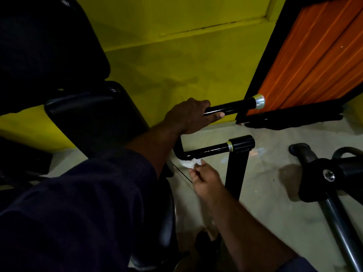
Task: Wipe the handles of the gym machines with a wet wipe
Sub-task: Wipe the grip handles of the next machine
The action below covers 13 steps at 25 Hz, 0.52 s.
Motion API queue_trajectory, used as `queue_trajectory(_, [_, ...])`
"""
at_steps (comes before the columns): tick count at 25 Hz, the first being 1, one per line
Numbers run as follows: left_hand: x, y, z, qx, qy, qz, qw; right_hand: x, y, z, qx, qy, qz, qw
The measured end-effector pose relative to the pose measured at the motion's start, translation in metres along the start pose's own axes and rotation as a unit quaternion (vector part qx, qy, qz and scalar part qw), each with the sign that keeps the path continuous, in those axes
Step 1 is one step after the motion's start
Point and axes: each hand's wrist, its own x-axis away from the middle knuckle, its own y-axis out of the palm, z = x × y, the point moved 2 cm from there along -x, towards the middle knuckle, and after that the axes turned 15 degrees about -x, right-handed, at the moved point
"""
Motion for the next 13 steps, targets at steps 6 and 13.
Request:
queue_trajectory(6, [0.003, -0.002, 0.003, 0.006, -0.006, -0.002, 1.000, 0.013, -0.012, -0.057, 0.256, -0.426, 0.096, 0.862])
queue_trajectory(13, [0.006, -0.007, 0.005, 0.006, -0.014, -0.003, 1.000, 0.008, -0.003, -0.060, 0.494, -0.475, -0.094, 0.722])
